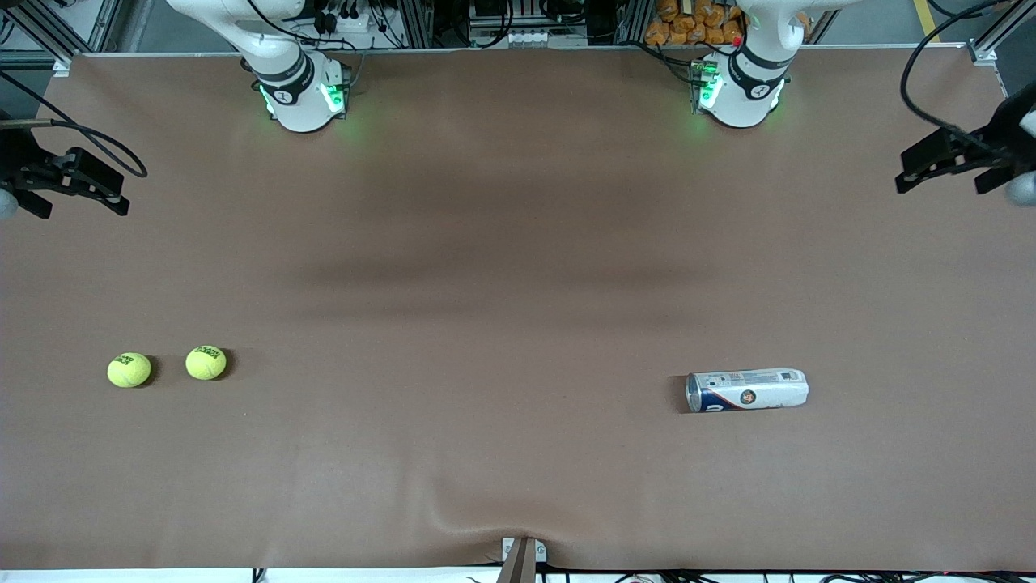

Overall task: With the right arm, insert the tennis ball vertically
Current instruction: 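Reach the left gripper to the cup while the right gripper reaches a ball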

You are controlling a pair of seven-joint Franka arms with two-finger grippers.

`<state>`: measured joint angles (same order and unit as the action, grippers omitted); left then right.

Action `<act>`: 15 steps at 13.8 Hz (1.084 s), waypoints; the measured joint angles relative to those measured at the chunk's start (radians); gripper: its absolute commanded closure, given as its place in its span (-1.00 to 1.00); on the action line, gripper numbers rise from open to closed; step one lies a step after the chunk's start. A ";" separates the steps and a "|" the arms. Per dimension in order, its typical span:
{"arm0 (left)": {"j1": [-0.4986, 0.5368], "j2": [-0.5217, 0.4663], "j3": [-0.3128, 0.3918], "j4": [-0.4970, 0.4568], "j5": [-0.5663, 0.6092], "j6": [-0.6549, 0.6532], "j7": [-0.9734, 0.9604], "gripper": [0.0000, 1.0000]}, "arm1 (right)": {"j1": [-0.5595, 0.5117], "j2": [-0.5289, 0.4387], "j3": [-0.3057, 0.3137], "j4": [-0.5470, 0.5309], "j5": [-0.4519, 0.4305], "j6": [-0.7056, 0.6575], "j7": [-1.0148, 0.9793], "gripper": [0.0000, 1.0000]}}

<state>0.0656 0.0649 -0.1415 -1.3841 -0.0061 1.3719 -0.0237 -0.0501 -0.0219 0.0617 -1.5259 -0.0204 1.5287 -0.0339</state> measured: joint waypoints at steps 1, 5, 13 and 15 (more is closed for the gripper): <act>-0.008 0.019 0.000 -0.003 0.011 0.000 0.036 -1.00 | 0.000 0.000 0.000 0.000 0.000 0.000 0.000 -1.00; -0.034 0.111 0.000 -0.007 0.053 0.008 0.157 -1.00 | -0.002 0.000 -0.002 -0.001 0.000 -0.004 -0.001 -1.00; -0.050 0.320 -0.001 -0.009 0.138 0.098 0.394 -1.00 | -0.014 0.000 -0.005 -0.004 -0.002 -0.014 -0.001 -1.00; -0.119 0.347 -0.004 -0.008 0.235 0.098 0.418 -1.00 | -0.039 0.001 -0.008 -0.010 -0.003 -0.017 -0.020 -1.00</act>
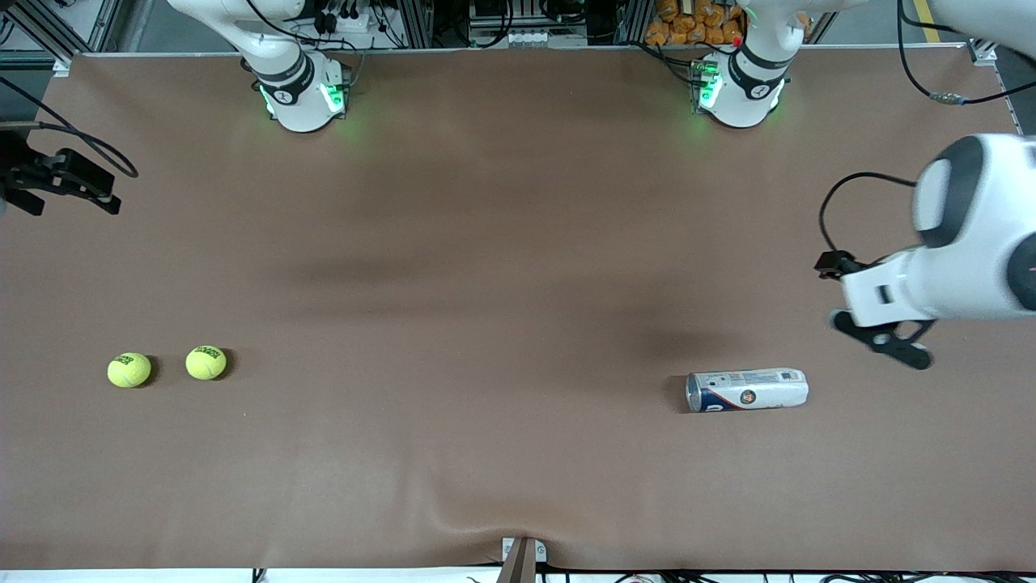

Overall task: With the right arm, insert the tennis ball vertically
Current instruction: 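Reach the left gripper to the cup while the right gripper reaches a ball, then grasp the cup with the left gripper while the right gripper grasps the ball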

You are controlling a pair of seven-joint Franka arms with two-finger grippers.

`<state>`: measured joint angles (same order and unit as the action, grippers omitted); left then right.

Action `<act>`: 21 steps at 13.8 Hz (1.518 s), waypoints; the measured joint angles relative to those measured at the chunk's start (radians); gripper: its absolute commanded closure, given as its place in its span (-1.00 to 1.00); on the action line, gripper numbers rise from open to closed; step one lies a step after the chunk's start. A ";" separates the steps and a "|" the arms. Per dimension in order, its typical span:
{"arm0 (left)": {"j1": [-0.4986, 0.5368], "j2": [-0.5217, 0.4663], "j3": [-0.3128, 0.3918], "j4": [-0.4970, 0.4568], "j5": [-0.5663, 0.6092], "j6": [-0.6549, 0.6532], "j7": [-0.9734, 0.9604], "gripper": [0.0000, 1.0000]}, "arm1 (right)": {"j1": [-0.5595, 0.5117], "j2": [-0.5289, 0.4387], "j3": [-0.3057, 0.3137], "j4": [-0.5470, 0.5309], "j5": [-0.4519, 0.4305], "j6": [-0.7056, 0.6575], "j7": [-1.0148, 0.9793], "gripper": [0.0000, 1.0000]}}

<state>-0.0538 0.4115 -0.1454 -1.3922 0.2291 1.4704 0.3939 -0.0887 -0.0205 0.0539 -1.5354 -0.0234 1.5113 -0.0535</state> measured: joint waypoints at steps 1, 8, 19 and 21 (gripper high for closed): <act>-0.038 0.012 -0.001 0.000 0.026 0.000 0.000 -1.00 | -0.021 0.002 -0.001 -0.006 -0.001 0.000 -0.020 -1.00; -0.126 0.130 -0.001 0.000 0.170 0.061 0.069 -1.00 | -0.084 0.084 -0.003 -0.074 0.000 0.134 -0.060 -1.00; -0.169 0.305 -0.001 -0.001 0.383 0.326 0.116 -1.00 | -0.101 0.191 -0.005 -0.503 0.001 0.681 -0.060 -1.00; -0.169 0.340 -0.001 -0.001 0.408 0.372 0.127 -1.00 | -0.113 0.248 -0.005 -0.505 0.001 0.743 -0.060 -1.00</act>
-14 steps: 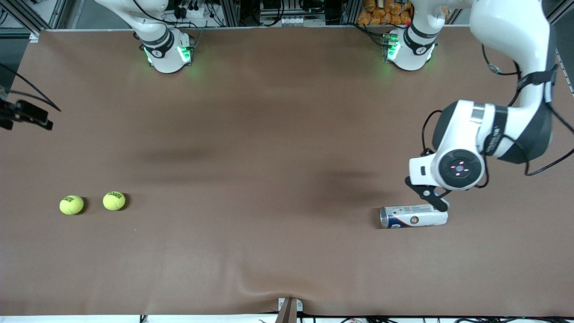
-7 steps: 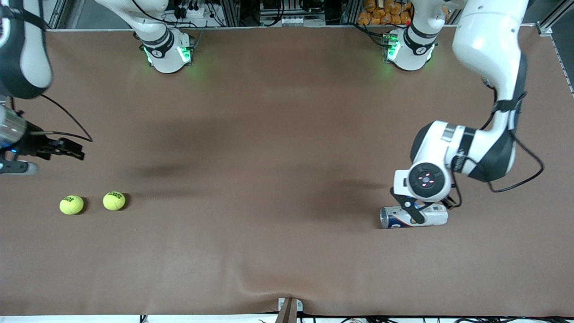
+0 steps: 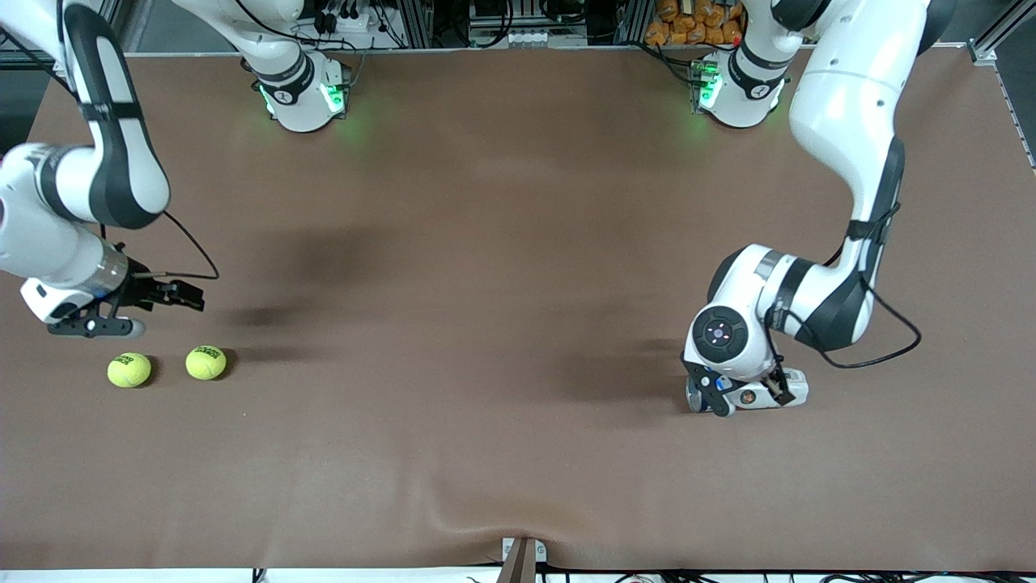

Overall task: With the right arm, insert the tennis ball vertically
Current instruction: 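Grasp the cup with the left gripper while the right gripper grasps the ball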

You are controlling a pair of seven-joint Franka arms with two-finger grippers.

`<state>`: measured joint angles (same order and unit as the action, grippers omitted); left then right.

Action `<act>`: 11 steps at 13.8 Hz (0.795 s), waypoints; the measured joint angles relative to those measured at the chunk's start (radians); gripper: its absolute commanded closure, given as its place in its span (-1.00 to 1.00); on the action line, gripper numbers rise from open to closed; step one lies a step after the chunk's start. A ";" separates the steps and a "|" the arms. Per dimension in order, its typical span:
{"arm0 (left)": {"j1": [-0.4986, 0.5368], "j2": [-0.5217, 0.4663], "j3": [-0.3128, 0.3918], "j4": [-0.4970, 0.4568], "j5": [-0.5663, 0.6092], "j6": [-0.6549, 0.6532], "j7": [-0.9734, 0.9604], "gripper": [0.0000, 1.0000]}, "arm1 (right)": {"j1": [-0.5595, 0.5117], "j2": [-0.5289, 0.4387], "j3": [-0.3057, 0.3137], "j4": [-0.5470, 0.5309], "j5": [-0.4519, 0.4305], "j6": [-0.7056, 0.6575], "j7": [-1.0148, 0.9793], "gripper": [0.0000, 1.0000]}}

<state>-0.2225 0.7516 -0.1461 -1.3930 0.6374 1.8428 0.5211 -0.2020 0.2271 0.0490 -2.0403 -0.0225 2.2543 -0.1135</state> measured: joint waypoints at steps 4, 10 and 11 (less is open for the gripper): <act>0.001 0.039 0.003 0.001 0.003 0.098 0.072 -1.00 | -0.018 0.095 0.000 0.000 0.000 0.107 0.000 -1.00; 0.005 0.077 0.005 0.001 0.003 0.202 0.129 -1.00 | -0.018 0.204 0.001 0.000 0.000 0.282 0.000 -1.00; 0.007 0.081 0.005 0.001 0.003 0.214 0.134 -1.00 | -0.018 0.217 0.001 0.000 0.000 0.303 0.000 -1.00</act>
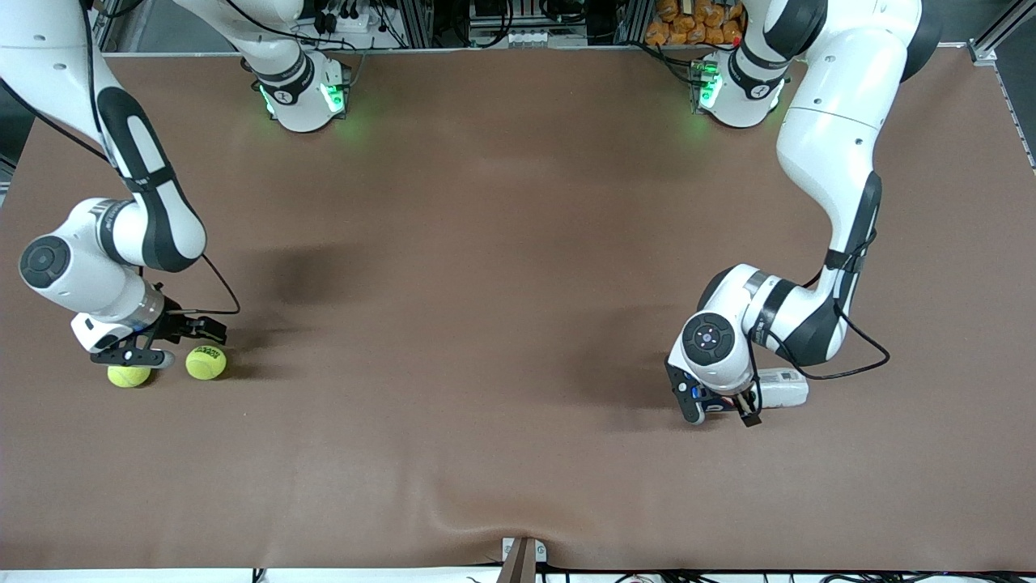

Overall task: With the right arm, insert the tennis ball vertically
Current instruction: 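Grasp the cup with the left gripper while the right gripper grasps the ball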

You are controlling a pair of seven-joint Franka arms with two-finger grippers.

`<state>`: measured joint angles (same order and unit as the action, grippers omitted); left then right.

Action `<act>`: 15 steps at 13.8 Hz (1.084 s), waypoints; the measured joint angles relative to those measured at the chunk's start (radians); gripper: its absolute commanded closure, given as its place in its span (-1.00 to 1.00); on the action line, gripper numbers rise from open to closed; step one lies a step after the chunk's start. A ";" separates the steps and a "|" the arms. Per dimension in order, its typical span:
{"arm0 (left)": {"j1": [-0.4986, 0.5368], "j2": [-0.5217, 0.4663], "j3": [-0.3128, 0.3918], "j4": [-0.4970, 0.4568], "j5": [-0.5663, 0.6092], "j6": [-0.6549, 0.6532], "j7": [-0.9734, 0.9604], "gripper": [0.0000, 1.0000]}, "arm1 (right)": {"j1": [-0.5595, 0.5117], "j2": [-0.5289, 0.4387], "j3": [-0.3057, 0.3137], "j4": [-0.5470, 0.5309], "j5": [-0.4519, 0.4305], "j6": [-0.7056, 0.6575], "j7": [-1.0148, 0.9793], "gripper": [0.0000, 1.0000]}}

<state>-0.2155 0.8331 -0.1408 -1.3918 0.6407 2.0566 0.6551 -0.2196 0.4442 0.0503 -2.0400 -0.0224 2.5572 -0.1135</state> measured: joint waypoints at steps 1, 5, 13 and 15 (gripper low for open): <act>0.003 0.005 0.000 0.000 0.000 0.009 0.004 -1.00 | 0.000 0.012 0.000 0.000 0.000 0.021 0.000 -1.00; 0.015 0.028 0.000 0.000 0.000 0.039 0.009 -1.00 | 0.000 0.049 0.000 0.002 0.000 0.082 0.000 -1.00; 0.016 0.050 0.000 0.002 -0.013 0.061 0.010 -1.00 | 0.000 0.121 0.000 0.046 0.000 0.132 0.000 -1.00; 0.015 0.050 -0.001 0.002 -0.013 0.063 0.011 -1.00 | 0.000 0.132 0.000 0.055 0.000 0.135 0.000 -1.00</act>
<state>-0.2002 0.8831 -0.1415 -1.3903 0.6272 2.1199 0.6665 -0.2197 0.5761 0.0502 -1.9853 -0.0223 2.6926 -0.1134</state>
